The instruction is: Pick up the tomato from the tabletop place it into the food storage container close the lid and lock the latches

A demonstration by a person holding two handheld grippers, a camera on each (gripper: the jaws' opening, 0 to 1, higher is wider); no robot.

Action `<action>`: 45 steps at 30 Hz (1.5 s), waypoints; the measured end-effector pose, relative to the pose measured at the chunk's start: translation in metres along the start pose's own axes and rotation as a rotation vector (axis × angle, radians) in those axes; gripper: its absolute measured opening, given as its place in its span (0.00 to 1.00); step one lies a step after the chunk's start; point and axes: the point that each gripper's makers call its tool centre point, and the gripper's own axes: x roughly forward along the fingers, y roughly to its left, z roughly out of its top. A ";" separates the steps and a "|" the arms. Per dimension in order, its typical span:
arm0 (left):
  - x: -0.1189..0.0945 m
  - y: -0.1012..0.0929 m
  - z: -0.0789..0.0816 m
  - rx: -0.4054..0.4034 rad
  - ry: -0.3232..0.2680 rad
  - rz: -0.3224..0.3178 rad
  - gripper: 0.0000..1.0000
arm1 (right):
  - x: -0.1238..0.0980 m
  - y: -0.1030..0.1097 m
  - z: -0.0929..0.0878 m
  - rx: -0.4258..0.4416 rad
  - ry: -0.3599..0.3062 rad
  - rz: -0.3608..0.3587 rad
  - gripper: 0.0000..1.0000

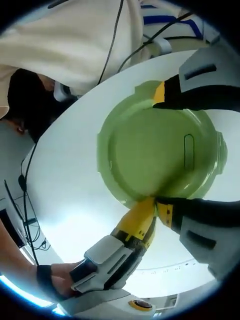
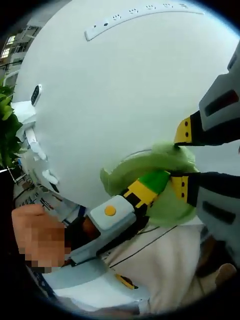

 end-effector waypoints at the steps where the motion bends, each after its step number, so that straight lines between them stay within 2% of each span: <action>1: 0.000 0.000 0.000 0.000 0.001 0.000 0.63 | 0.001 0.000 0.000 -0.006 0.002 -0.013 0.15; 10: 0.000 -0.001 0.000 -0.001 0.002 0.000 0.63 | -0.001 -0.003 0.002 -0.053 0.003 -0.036 0.16; 21: 0.002 0.001 0.002 -0.003 0.016 -0.001 0.64 | 0.002 0.009 -0.001 -0.046 0.029 -0.076 0.18; 31: 0.003 0.004 0.003 -0.002 0.022 -0.002 0.64 | -0.009 0.009 -0.003 -0.126 -0.008 -0.128 0.24; 38: 0.002 0.007 0.001 -0.002 0.022 -0.002 0.64 | -0.032 0.007 0.003 -0.157 -0.080 -0.217 0.25; 45: 0.002 0.006 0.002 -0.004 0.013 0.000 0.64 | -0.043 0.013 0.000 -0.185 -0.093 -0.324 0.25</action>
